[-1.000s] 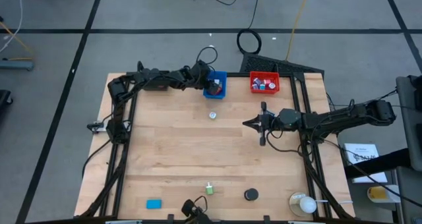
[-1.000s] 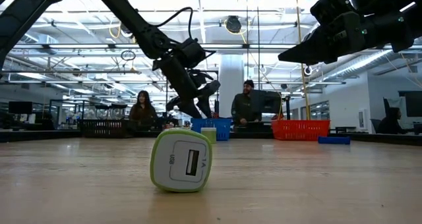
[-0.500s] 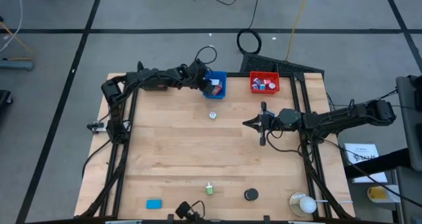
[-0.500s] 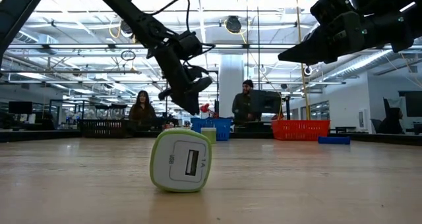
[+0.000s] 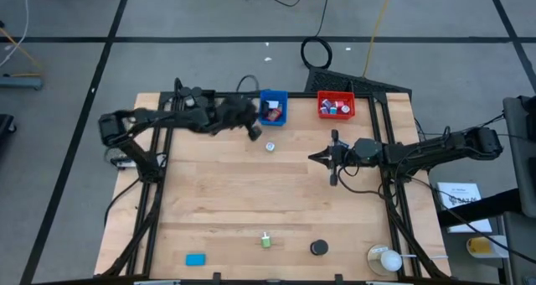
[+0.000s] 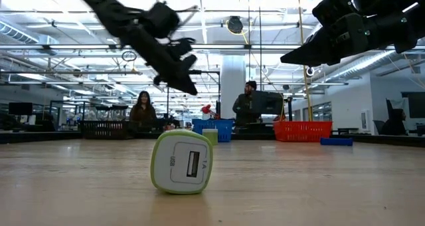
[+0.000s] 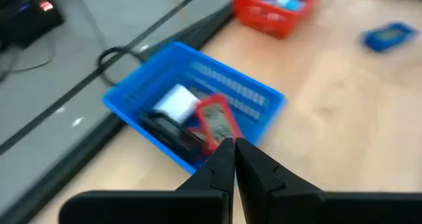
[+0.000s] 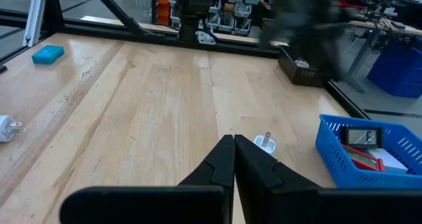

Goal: Pick & Place Office items
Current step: Put the blue digital clock into the blue basket

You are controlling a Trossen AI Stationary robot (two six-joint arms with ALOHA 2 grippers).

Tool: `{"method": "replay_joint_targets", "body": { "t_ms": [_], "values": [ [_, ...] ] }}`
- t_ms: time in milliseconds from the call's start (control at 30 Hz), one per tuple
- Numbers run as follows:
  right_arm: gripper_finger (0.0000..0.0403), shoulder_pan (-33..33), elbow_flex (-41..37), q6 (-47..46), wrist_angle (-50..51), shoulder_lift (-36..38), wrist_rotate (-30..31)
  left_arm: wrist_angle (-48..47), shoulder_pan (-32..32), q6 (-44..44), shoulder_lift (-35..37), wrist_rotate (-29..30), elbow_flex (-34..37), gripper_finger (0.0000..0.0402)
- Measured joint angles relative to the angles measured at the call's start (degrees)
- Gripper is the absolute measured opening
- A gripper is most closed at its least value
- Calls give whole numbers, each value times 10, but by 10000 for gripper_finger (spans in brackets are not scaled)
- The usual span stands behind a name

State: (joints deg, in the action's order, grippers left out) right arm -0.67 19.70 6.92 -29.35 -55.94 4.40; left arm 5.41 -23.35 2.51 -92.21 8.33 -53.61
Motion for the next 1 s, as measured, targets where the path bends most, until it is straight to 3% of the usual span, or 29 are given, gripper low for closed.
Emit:
{"method": "replay_joint_targets", "body": {
  "t_ms": [200,433,1000],
  "values": [
    [4,0,0,1,-28,0,0,138,30,-29,94,-92,149,10],
    [4,0,0,2,-39,0,0,183,63,-33,179,-147,257,24],
    [4,0,0,-30,-40,0,0,203,149,4,203,-149,287,26]
  ]
}}
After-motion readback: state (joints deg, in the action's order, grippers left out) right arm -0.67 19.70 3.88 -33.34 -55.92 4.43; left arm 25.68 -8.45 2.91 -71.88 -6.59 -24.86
